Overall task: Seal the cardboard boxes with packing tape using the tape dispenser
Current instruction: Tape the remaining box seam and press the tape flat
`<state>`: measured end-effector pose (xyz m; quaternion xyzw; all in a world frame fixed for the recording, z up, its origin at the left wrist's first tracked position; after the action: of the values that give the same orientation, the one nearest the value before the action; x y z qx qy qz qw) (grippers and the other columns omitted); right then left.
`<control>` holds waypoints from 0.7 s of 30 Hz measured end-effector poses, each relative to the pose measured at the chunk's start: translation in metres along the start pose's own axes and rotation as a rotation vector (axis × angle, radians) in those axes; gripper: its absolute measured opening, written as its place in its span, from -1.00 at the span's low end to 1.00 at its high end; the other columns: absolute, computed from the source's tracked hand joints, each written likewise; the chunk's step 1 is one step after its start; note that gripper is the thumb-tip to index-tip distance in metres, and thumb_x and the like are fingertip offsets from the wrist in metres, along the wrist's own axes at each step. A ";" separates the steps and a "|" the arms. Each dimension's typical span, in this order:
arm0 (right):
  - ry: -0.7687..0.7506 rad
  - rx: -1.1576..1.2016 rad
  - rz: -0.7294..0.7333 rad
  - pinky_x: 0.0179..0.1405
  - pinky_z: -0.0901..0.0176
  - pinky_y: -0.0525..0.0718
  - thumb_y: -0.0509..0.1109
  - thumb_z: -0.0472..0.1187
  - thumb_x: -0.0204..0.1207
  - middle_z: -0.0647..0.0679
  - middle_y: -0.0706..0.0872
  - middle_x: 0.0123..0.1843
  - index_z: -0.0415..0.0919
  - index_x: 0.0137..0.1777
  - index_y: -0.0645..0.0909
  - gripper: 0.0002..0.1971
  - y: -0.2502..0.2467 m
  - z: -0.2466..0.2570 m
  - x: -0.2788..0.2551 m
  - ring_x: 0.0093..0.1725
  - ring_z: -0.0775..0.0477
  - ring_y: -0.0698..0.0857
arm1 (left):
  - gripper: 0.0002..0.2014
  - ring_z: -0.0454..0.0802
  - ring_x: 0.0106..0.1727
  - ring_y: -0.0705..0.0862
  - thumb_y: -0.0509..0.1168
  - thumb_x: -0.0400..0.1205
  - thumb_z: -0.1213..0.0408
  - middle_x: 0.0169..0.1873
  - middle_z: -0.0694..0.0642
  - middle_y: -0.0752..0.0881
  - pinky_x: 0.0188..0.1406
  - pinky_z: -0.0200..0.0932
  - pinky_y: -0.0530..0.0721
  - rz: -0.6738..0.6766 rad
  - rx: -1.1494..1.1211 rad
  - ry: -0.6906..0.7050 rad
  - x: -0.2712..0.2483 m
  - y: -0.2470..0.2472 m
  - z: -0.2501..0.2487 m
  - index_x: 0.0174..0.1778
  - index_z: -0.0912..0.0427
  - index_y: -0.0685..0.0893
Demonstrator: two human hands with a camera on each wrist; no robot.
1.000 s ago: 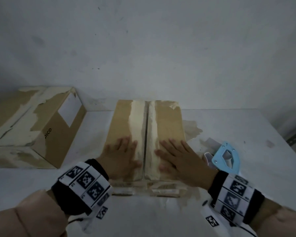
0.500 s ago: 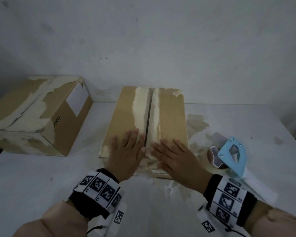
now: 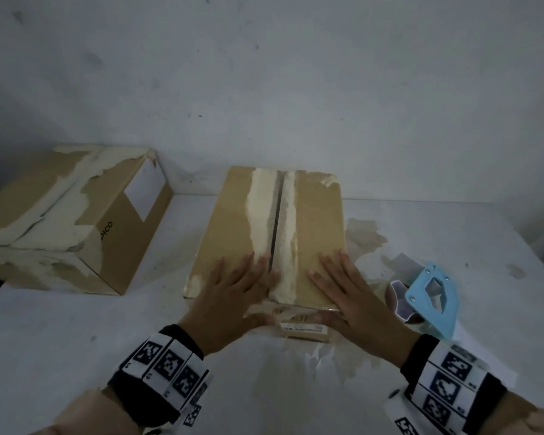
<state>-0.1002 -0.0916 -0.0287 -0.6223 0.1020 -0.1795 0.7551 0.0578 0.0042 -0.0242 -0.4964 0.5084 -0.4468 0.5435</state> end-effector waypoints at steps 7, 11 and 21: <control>-0.012 0.046 0.098 0.35 -0.38 0.32 -0.21 0.34 0.56 -0.33 0.31 0.55 -0.14 0.52 0.23 -0.28 0.014 0.004 0.043 0.53 -0.26 0.08 | -0.48 -0.01 0.21 0.71 0.00 0.47 -0.04 0.26 -0.07 0.69 0.04 0.14 0.70 -0.050 0.059 0.045 0.012 -0.001 0.031 0.37 -0.01 0.38; 0.098 0.462 0.047 0.55 0.16 -0.12 -0.04 0.63 0.21 0.22 -0.43 0.56 0.14 0.57 -0.26 0.01 0.005 0.002 0.055 0.54 0.25 -0.44 | -0.46 -0.01 0.22 0.71 -0.02 0.47 -0.05 0.27 -0.09 0.68 0.02 0.11 0.71 -0.053 0.070 0.014 0.014 0.000 0.054 0.37 0.00 0.38; 0.163 0.473 0.145 0.60 0.18 -0.04 -0.19 0.76 -0.09 0.25 -0.55 0.47 -0.11 0.61 -0.26 0.34 0.014 0.030 0.099 0.51 0.25 -0.34 | -0.50 -0.11 0.24 0.67 -0.01 0.47 -0.07 0.17 -0.05 0.75 0.23 -0.22 0.33 -0.061 -0.006 -0.034 0.004 0.005 0.108 0.28 0.06 0.40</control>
<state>0.0035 -0.1010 -0.0293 -0.4028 0.1620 -0.1934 0.8798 0.1652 0.0101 -0.0305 -0.5209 0.4849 -0.4532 0.5368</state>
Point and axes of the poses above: each hand's wrist, its own x-axis towards the middle knuckle, its own y-axis out of the palm, z = x × y, the point moved 6 cm from there along x, towards the middle knuckle
